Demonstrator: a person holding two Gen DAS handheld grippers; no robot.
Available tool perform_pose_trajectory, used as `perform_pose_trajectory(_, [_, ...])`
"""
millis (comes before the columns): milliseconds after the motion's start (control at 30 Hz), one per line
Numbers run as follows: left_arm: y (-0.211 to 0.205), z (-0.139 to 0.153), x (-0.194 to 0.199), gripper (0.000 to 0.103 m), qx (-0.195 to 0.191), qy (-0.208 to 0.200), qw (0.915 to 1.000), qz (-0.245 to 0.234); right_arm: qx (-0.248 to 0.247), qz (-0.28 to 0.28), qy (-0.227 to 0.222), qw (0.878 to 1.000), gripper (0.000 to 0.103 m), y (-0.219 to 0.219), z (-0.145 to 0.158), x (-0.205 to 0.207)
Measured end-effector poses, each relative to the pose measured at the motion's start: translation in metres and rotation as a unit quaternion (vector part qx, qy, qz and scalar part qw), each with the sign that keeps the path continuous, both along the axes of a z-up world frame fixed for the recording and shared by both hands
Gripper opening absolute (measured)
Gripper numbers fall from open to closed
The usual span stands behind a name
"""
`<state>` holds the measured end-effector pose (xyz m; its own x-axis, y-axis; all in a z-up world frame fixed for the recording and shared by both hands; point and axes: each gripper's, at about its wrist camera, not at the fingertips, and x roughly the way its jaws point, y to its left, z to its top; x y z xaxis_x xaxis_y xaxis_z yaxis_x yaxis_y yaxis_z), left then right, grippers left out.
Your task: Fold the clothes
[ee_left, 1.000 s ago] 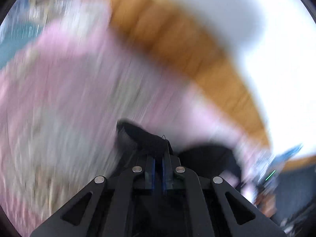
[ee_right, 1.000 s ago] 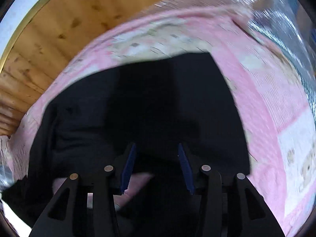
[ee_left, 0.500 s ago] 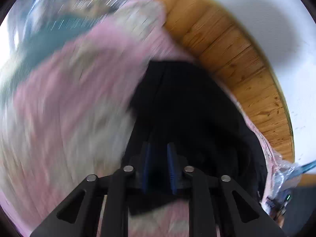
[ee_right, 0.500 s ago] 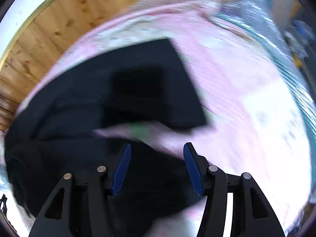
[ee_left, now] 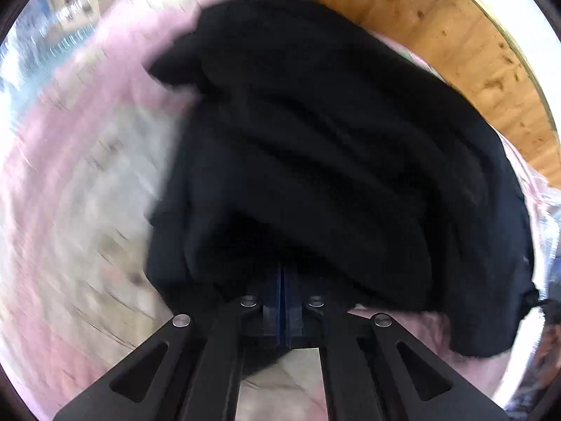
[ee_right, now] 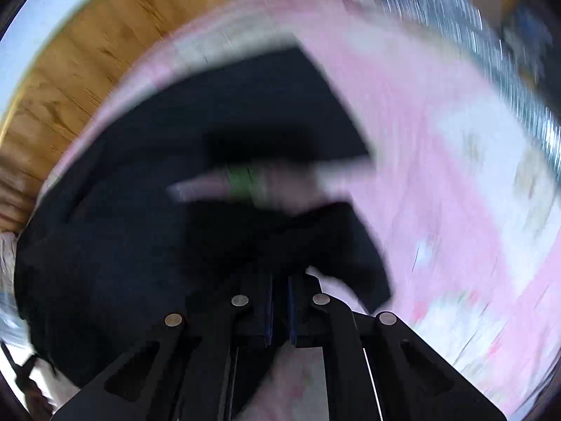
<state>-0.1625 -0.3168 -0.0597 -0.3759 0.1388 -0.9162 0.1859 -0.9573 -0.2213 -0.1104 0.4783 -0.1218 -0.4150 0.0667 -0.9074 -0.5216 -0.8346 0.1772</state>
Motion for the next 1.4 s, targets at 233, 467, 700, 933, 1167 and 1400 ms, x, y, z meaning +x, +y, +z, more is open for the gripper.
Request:
perform_pose_trajectory(233, [-0.090, 0.015, 0.038, 0.000, -0.015, -0.013, 0.9942, 0.106, 0.078, -0.052, 0.009, 0.996, 0.011, 0.048, 0.055, 0.043])
perform_pose_trajectory(467, [-0.115, 0.017, 0.081, 0.022, 0.148, 0.001, 0.9791, 0.139, -0.015, -0.113, -0.099, 0.989, 0.034, 0.046, -0.018, 0.124])
perform_pose_trajectory(700, [-0.042, 0.052, -0.002, 0.059, 0.227, 0.043, 0.9682, 0.097, -0.139, -0.145, 0.017, 0.980, 0.055, 0.030, 0.013, 0.107])
perform_pose_trajectory(933, [-0.011, -0.007, -0.061, 0.059, 0.282, -0.047, 0.9406, 0.183, -0.063, -0.034, -0.005, 0.997, 0.064, 0.003, 0.019, -0.009])
perform_pose_trajectory(1167, [0.008, -0.024, -0.078, 0.062, 0.339, -0.075, 0.9096, 0.228, 0.057, 0.057, -0.082, 0.993, 0.064, 0.007, -0.001, -0.044])
perform_pose_trajectory(1400, [0.013, -0.044, -0.092, 0.063, 0.317, -0.068, 0.9127, 0.249, 0.012, 0.014, -0.080, 0.997, 0.064, 0.038, -0.023, -0.044])
